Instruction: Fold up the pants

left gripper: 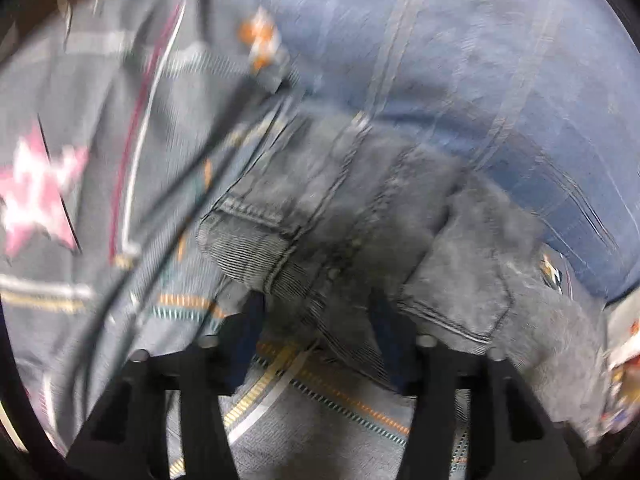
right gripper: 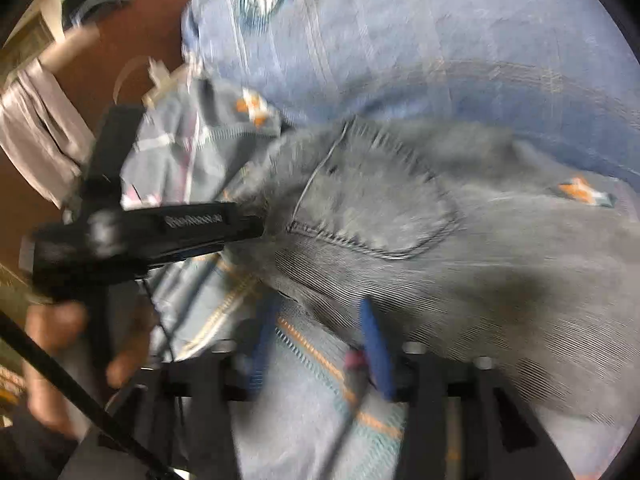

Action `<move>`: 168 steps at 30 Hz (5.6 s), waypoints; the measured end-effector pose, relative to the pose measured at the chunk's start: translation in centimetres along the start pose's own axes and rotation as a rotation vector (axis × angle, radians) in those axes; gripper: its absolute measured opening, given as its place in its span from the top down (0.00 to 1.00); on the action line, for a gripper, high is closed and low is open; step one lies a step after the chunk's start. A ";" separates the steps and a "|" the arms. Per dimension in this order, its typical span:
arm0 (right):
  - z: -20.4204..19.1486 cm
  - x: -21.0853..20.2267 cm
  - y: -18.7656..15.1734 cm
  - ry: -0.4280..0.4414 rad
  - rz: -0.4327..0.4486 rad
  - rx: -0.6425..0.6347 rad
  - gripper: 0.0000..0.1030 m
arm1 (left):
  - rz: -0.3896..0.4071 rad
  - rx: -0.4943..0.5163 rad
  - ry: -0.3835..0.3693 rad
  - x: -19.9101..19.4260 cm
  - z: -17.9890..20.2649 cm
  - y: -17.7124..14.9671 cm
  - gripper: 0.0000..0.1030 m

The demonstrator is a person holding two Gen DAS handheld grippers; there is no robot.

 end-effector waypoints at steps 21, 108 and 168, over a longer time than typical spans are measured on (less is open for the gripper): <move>32.3 -20.9 -9.6 -0.166 0.203 0.840 0.37 | 0.255 0.736 -0.308 -6.4 26.4 -13.5 0.26; 19.9 -10.3 2.3 0.160 0.398 0.603 0.34 | 0.044 0.066 -0.586 -2.4 18.3 -10.6 0.88; 22.4 -9.7 -0.7 -0.344 0.109 0.564 0.60 | -0.094 -0.026 -0.356 -2.1 8.8 -4.5 0.44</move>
Point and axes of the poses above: each gripper's, at about its wrist camera, not at the fingertips, and x roughly the way its jaws point, z to its right, y to its top, the point moved 5 cm from there along x, roughly the way its jaws point, and after that the axes turned 1 degree about -z, right-handed, at the moved point
